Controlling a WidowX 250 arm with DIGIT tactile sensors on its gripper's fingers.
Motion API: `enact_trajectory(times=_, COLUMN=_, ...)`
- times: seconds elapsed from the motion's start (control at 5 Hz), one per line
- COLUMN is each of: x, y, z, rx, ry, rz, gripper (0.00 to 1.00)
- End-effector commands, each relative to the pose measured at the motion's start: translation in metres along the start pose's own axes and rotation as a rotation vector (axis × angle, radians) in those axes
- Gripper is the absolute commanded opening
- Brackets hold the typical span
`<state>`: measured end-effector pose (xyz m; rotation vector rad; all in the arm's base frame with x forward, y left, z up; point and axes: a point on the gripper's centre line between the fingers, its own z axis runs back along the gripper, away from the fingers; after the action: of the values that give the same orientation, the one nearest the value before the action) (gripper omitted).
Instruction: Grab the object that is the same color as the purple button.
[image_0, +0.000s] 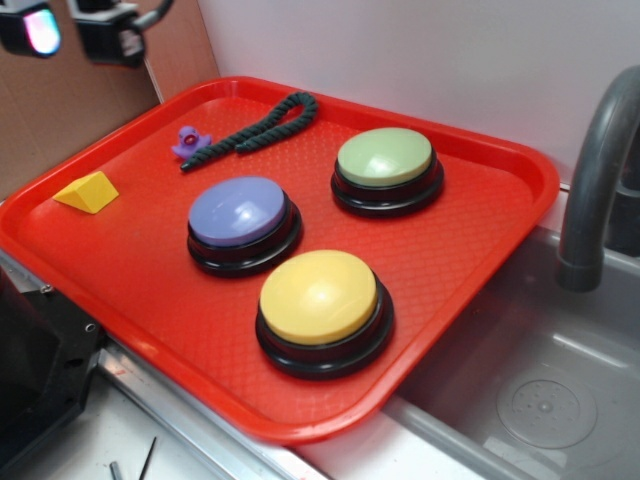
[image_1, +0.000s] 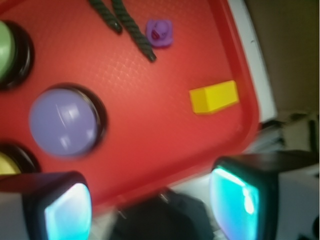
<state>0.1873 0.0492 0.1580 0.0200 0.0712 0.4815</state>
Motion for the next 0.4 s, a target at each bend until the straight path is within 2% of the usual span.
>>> enact_trajectory(times=0.0, x=0.041, y=0.035, z=-0.012, rx=-0.016, ry=-0.315, rz=0.515, gripper=1.00)
enact_trajectory(times=0.2, x=0.054, y=0.071, z=-0.041, rx=0.003, ry=-0.363, rz=0.698, gripper=1.00)
